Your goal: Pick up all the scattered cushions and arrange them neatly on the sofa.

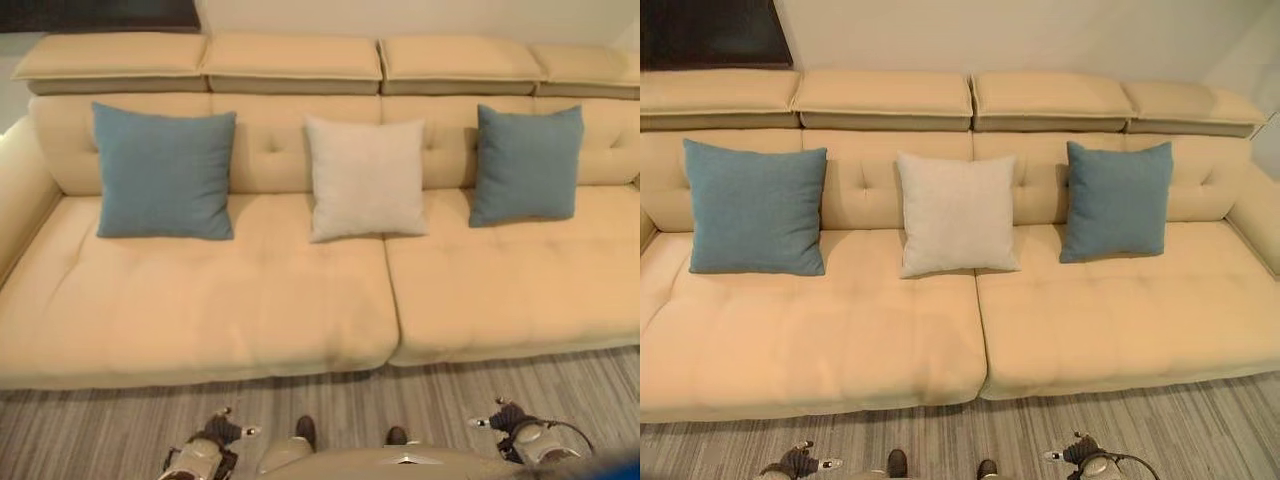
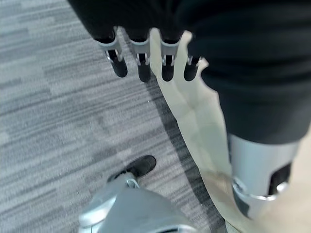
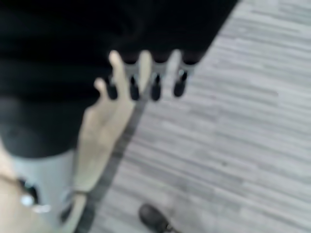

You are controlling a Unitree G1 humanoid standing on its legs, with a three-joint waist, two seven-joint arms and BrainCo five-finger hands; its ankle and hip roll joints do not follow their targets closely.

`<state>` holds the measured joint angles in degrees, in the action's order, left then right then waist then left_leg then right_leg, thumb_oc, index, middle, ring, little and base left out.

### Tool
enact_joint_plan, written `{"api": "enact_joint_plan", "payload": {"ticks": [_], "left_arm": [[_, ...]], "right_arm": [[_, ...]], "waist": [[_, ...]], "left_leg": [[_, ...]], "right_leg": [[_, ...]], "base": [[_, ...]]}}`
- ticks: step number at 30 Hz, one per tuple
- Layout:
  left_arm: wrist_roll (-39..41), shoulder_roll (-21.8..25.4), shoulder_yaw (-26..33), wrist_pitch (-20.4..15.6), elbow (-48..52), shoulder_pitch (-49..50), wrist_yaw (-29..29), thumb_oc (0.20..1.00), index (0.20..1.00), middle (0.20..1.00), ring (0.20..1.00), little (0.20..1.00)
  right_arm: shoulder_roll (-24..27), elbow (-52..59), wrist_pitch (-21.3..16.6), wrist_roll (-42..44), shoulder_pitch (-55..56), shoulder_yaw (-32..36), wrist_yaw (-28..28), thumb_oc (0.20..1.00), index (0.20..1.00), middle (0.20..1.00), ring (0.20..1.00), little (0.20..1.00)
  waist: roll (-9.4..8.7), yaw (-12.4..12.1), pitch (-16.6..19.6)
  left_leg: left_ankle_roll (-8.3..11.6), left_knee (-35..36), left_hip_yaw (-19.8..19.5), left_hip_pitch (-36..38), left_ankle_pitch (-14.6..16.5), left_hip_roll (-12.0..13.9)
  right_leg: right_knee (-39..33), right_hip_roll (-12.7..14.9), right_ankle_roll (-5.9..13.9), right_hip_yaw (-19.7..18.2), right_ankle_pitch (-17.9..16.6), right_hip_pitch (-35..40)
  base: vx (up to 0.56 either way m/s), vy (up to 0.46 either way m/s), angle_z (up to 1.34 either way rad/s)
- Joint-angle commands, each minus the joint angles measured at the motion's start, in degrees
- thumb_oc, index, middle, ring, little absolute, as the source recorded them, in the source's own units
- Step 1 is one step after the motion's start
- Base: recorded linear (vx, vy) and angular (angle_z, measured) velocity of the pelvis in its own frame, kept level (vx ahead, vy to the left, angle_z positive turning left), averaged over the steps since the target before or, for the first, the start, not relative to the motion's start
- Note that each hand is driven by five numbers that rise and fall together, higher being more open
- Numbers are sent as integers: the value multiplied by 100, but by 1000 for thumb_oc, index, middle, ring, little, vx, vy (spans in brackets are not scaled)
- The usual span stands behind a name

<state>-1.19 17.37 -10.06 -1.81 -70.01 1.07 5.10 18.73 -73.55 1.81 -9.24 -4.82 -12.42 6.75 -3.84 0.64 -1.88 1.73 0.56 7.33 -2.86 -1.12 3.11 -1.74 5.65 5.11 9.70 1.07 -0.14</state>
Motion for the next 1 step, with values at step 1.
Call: {"api": "enact_joint_plan", "payload": {"ticks": [1], "left_arm": [[30, 59, 250, -52, -169, -357, 32, 1000, 1000, 1000, 1000, 1000]], "right_arm": [[138, -144, 33, -20, -143, -114, 64, 1000, 1000, 1000, 1000, 1000]], "waist": [[-181, 33, -111]], "left_leg": [[43, -461, -362, 148, 815, -207]], "right_leg": [[-56, 155, 265, -85, -119, -102]], "base": [[-1, -74, 4]]}}
